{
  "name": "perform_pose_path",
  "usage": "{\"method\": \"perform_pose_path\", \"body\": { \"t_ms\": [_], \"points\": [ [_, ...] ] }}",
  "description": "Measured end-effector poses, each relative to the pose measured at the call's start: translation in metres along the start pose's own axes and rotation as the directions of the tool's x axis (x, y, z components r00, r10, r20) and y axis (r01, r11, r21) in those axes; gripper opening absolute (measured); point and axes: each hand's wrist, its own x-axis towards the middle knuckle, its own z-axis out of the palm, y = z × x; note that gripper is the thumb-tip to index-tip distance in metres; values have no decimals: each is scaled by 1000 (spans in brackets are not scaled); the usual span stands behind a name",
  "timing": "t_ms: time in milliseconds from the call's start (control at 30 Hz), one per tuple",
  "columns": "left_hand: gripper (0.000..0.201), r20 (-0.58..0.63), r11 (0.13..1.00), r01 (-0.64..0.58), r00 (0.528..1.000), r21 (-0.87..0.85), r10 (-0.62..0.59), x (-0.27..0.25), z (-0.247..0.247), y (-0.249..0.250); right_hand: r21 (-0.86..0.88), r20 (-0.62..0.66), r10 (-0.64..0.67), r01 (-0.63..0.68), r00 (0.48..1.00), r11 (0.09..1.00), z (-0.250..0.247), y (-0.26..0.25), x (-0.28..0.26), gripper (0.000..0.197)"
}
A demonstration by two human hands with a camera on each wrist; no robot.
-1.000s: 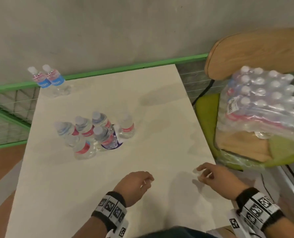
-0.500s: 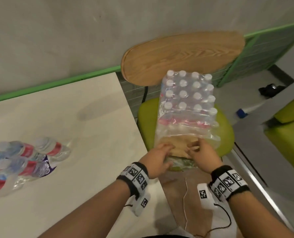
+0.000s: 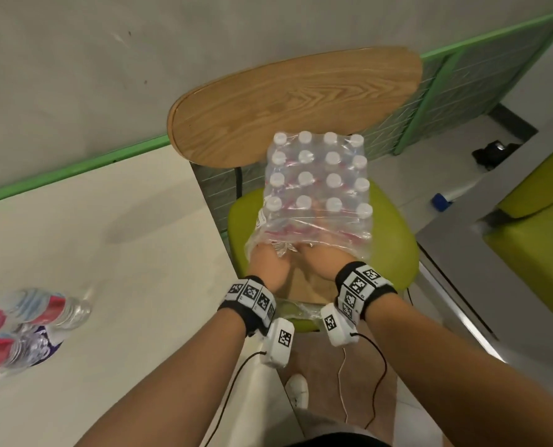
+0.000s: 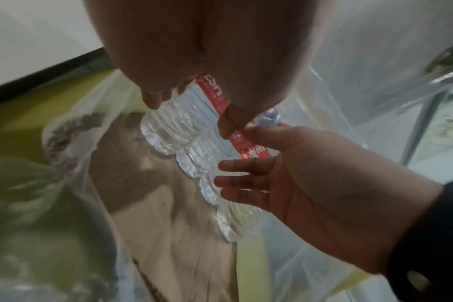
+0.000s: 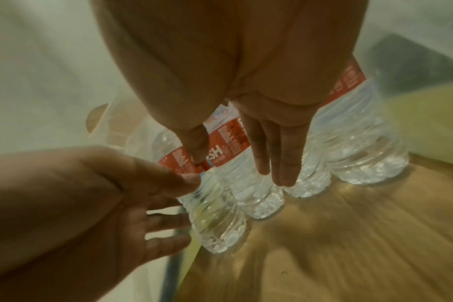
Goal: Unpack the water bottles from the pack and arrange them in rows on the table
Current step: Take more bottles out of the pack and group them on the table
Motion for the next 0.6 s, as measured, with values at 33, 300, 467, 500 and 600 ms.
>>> {"method": "perform_pose_path", "body": {
  "t_ms": [33, 300, 467, 500, 600],
  "points": [
    [20, -18, 1000, 15, 1000, 14, -15, 4, 1, -1, 101, -44, -1, 5, 999, 995, -1, -1, 2, 46],
    [29, 152, 987, 152, 976, 53, -159, -11, -9, -5, 409, -62, 43, -14, 997, 912, 4, 11, -11, 15],
    [22, 165, 957, 101, 985, -272, -57, -46, -19, -2, -37, -126, -1, -4, 992, 999, 22, 35, -27, 38],
    [26, 187, 955, 133, 979, -265, -85, -53, -23, 0, -91, -153, -11, -3, 988, 996, 26, 44, -26, 38],
    [29, 288, 964, 139, 955, -227, -70, -77, -38, -8, 49, -261, -17, 31, 965, 998, 35, 52, -46, 26]
  ]
}}
